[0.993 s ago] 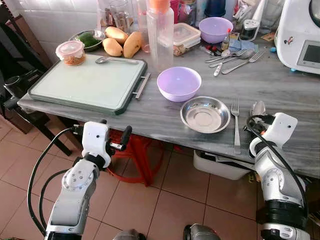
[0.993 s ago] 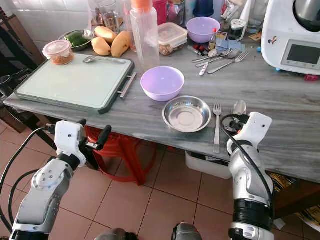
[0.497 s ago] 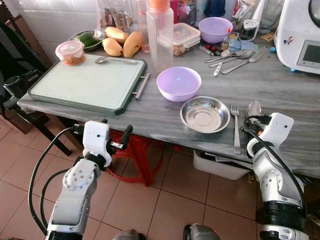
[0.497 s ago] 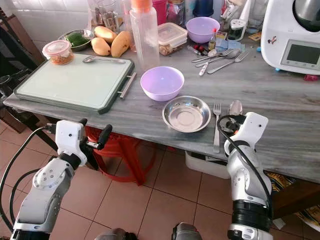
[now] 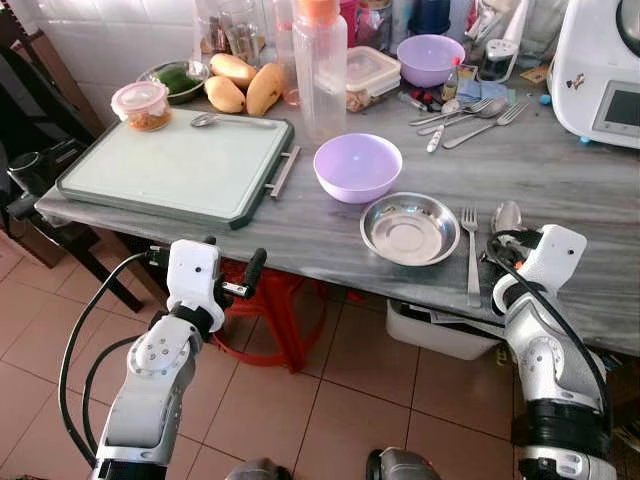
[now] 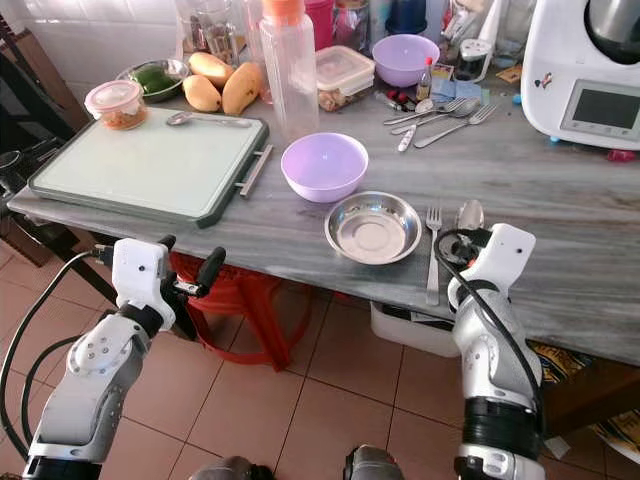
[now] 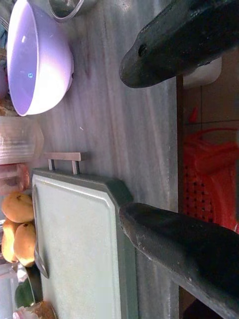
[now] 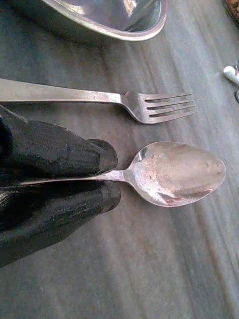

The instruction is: Setting the table

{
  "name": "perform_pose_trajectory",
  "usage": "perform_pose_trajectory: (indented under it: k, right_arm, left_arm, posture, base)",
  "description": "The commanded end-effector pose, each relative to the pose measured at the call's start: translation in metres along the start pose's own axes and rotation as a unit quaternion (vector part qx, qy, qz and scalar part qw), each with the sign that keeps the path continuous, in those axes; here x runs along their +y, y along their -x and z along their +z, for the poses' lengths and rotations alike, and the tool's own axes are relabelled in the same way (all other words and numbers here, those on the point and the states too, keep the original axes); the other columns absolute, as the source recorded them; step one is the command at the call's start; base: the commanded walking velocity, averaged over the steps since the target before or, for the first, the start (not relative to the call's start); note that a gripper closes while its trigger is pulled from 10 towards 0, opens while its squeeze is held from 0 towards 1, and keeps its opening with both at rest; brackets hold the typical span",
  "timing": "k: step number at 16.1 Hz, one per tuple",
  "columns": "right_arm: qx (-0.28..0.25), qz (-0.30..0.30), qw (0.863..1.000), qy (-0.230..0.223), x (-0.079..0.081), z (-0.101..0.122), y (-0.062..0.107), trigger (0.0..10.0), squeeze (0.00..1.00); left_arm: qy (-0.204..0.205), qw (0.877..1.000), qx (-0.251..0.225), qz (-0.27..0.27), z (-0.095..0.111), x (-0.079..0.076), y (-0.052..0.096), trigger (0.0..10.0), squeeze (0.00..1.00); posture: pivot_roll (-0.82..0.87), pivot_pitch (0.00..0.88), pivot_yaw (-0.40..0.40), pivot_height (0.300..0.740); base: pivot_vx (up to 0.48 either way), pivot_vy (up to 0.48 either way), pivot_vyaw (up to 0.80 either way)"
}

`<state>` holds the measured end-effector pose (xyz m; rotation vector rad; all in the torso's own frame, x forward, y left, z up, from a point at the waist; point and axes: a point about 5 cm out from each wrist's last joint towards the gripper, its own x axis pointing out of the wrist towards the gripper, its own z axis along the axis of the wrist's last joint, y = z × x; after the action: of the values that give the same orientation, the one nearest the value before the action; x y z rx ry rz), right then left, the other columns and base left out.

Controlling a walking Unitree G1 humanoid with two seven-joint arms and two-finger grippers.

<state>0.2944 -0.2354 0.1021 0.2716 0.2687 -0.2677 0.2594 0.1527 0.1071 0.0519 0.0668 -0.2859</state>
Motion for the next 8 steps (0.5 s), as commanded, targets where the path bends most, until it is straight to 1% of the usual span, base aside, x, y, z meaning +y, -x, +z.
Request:
perform_pose_trajectory:
  k: [1, 4, 8]
  right_arm:
    - [0.053, -0.002, 0.999, -0.006, 0.0016, -0.0227, -0.0008, 10.0, 0.00]
    - [0.053, 0.004, 0.999, -0.007, 0.0068, -0.0229, -0.0035, 10.0, 0.00]
    - [0.048, 0.002, 0.999, -0.006, 0.0053, -0.0204, -0.0061, 10.0, 0.00]
  left_arm:
    - [-0.005, 1.000, 0.001, 0.003, 0.0001, 0.0025, -0.0003, 10.0, 0.00]
    - [-0.006, 1.000, 0.001, 0.002, 0.0006, 0.0027, -0.0005, 10.0, 0.00]
    - [-0.006, 1.000, 0.001, 0.002, 0.0007, 0.0024, -0.0005, 10.0, 0.00]
  posture:
    - [0.03, 0.050, 0.098, 0.740]
    - [0.03, 0.050, 0.100, 0.740]
    - [0.03, 0.050, 0.101, 0.740]
  base:
    - [0.000, 0.000, 0.00]
    - [0.000, 0.000, 0.00]
    - [0.000, 0.000, 0.00]
